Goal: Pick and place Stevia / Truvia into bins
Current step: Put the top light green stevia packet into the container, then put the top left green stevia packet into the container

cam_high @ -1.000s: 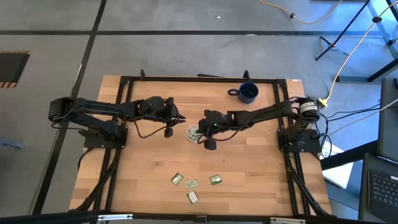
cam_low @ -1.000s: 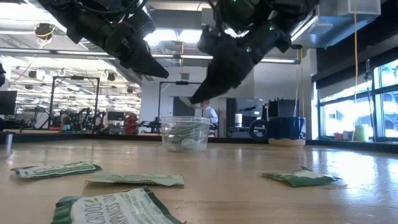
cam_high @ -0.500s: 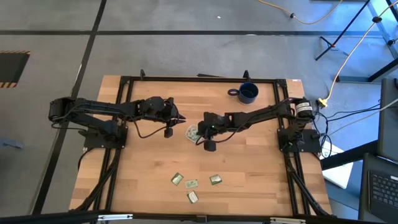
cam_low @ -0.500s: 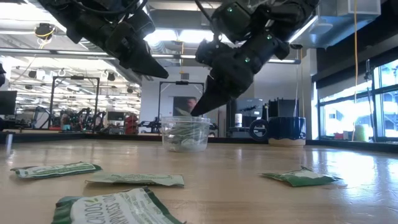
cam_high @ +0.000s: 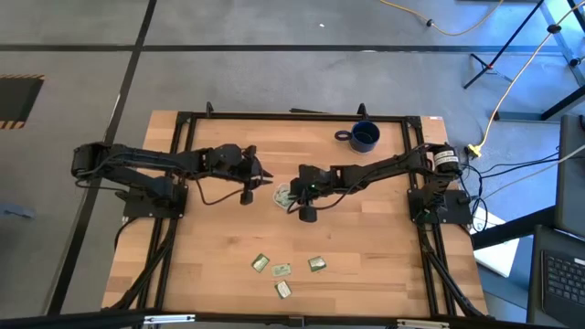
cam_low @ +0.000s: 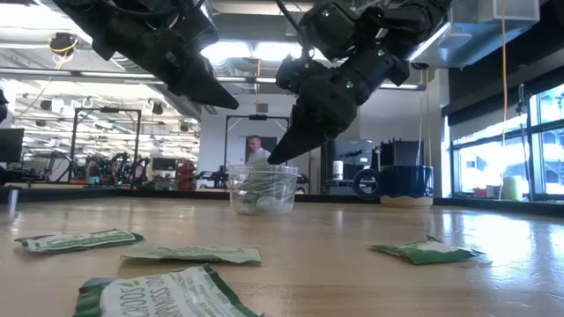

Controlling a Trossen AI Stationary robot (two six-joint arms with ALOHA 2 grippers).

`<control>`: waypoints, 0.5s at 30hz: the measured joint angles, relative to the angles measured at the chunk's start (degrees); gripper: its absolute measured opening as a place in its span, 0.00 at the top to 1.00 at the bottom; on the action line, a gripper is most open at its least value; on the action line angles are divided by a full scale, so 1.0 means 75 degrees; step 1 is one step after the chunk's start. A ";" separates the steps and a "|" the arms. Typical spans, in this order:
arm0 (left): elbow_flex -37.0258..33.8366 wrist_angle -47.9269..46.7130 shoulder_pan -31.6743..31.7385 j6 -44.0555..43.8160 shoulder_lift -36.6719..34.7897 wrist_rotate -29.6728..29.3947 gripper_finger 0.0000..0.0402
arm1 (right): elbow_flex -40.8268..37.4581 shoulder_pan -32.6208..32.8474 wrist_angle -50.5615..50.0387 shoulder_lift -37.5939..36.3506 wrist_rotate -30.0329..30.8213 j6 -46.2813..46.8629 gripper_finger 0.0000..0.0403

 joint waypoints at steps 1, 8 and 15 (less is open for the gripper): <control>0.0000 0.0005 -0.0114 0.0125 0.0000 0.0001 0.80 | 0.0000 0.0003 -0.0017 -0.0041 0.0000 0.0006 0.81; 0.0003 -0.0191 -0.1542 0.0555 0.0000 0.0002 0.81 | -0.0184 0.0032 -0.0411 -0.0872 0.0000 0.0171 0.76; 0.0006 -0.0210 -0.3376 0.0379 0.0056 -0.0720 0.85 | -0.0656 0.0026 -0.0351 -0.1524 0.0041 0.0432 0.76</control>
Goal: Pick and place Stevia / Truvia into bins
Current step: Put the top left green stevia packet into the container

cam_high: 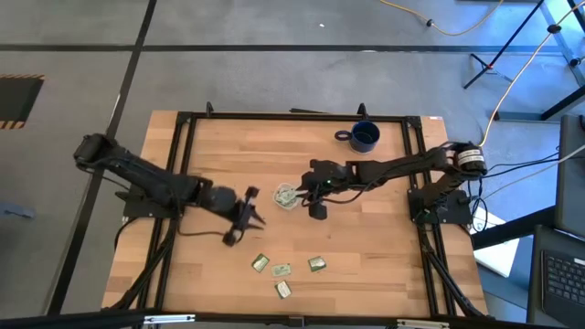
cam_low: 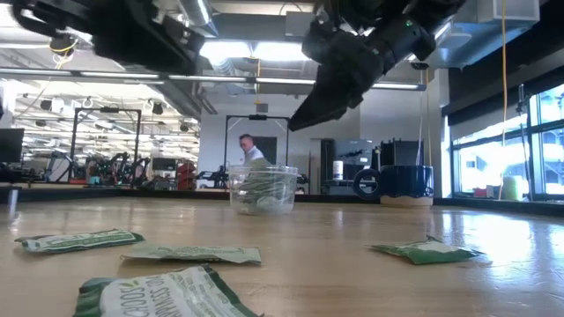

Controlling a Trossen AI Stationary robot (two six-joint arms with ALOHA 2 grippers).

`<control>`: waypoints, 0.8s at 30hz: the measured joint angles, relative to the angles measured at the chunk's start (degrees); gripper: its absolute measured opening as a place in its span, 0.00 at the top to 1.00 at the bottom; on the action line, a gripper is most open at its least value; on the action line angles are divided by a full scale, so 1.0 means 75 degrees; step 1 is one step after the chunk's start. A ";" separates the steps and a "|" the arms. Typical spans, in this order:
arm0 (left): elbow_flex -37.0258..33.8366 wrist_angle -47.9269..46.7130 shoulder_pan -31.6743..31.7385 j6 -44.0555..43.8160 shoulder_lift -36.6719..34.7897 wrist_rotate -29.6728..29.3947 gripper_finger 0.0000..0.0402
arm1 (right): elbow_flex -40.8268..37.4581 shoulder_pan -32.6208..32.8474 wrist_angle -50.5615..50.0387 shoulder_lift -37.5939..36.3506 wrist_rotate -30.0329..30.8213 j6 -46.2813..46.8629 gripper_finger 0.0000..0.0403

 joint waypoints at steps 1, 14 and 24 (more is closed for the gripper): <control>0.0000 0.0004 -0.0219 -0.0064 0.0050 -0.0183 0.85 | -0.0034 0.0000 -0.0055 -0.0032 0.0075 0.0009 0.76; 0.0000 0.1322 -0.1586 -0.0852 0.2178 -0.0587 0.81 | -0.0049 -0.0020 0.0340 -0.0039 0.0658 0.0152 0.76; -0.0003 0.1827 -0.1884 -0.1040 0.3348 -0.0451 0.79 | -0.0049 -0.0020 0.0540 -0.0039 0.0658 0.0176 0.76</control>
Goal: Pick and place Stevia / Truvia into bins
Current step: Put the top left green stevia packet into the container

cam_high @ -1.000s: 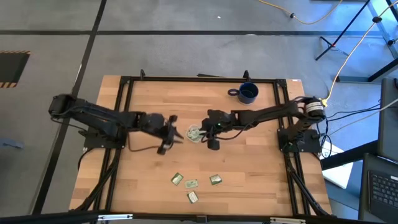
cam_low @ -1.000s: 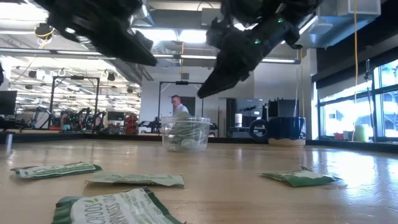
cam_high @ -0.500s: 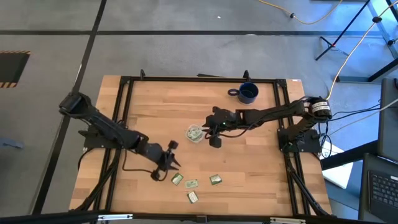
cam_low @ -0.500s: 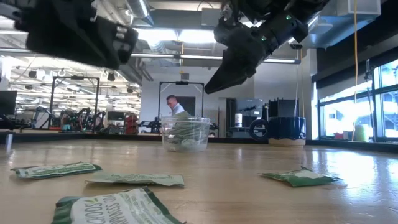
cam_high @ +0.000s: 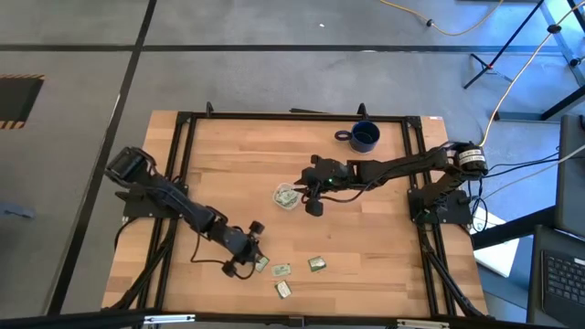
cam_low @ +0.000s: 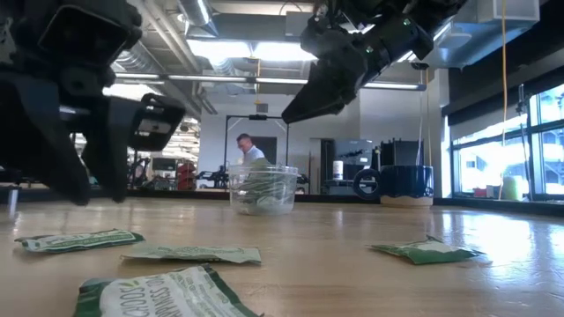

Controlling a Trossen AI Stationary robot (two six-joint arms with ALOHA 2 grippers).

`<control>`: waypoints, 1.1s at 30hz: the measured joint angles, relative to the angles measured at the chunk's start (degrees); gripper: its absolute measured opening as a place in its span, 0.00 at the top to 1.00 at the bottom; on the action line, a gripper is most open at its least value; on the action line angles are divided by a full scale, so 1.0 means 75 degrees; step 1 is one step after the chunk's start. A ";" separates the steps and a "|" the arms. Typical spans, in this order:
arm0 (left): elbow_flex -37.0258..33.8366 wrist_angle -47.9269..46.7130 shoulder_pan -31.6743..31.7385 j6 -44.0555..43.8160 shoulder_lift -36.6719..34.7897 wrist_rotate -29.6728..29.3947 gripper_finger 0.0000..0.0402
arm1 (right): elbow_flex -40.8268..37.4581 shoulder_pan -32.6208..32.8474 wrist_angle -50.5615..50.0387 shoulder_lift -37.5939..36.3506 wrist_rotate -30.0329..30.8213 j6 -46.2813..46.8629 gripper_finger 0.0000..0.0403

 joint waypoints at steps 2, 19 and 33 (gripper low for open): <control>0.0000 0.0140 0.0000 0.0000 0.0109 0.0003 0.77 | 0.0000 0.0000 0.0018 0.0000 0.0000 0.0000 0.76; 0.0017 0.0272 -0.0015 -0.0012 0.0658 0.0233 0.86 | 0.0000 -0.0094 0.0006 0.0006 -0.0003 0.0003 0.76; -0.0020 -0.0030 0.0009 0.0018 0.0187 0.0176 0.99 | 0.0006 -0.0122 -0.0030 0.0006 -0.0023 0.0201 0.76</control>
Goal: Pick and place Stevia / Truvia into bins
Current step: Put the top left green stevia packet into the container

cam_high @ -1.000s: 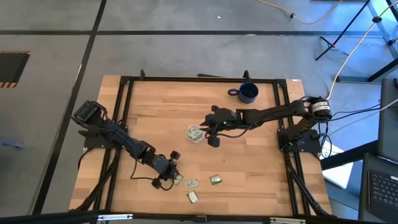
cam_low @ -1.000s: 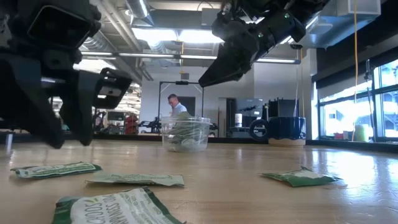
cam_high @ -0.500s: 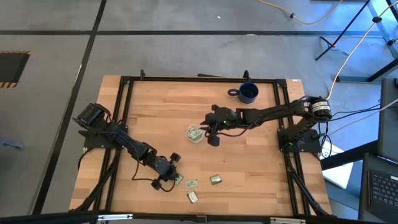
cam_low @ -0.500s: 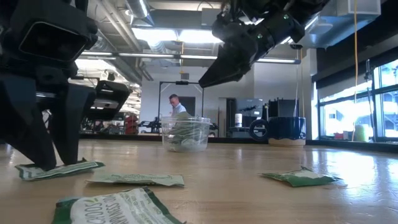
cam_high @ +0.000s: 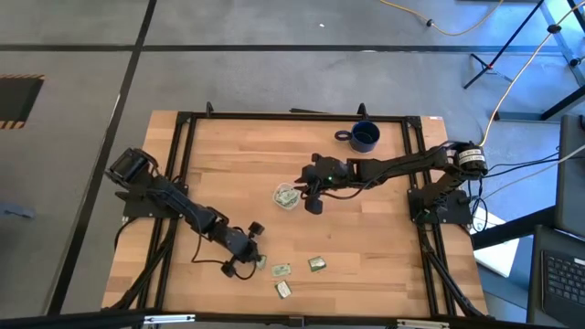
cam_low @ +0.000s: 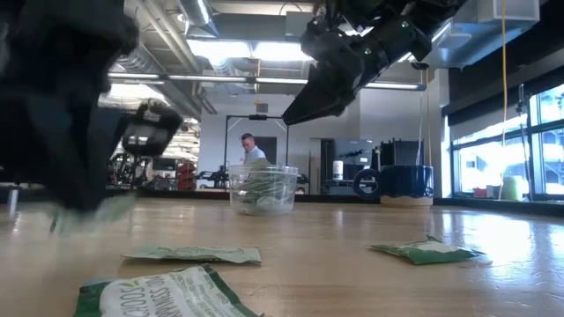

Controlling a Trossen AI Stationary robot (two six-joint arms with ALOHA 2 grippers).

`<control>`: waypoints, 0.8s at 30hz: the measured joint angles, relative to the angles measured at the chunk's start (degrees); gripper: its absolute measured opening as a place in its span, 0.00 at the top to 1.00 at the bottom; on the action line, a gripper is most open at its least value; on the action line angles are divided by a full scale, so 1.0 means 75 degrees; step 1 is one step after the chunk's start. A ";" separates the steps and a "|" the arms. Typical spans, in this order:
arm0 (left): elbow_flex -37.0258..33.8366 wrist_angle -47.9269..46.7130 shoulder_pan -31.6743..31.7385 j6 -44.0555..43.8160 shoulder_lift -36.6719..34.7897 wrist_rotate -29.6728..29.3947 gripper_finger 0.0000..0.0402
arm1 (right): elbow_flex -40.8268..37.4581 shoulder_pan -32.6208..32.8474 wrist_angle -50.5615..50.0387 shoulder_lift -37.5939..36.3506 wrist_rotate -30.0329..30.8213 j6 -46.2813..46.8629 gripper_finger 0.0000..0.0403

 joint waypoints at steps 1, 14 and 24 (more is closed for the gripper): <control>0.0001 0.0025 0.0011 0.0031 -0.0160 -0.0014 0.99 | 0.0000 0.0000 -0.0045 0.0000 -0.0006 0.0000 0.76; 0.0498 -0.0156 0.1388 0.0276 -0.2192 -0.2173 0.99 | 0.0009 0.0136 -0.2131 -0.0515 -0.0009 0.0264 0.76; 0.0854 -0.0926 0.3669 0.0022 -0.1681 -0.0525 0.99 | 0.0003 0.0189 -0.2667 -0.0535 0.0026 0.0424 0.76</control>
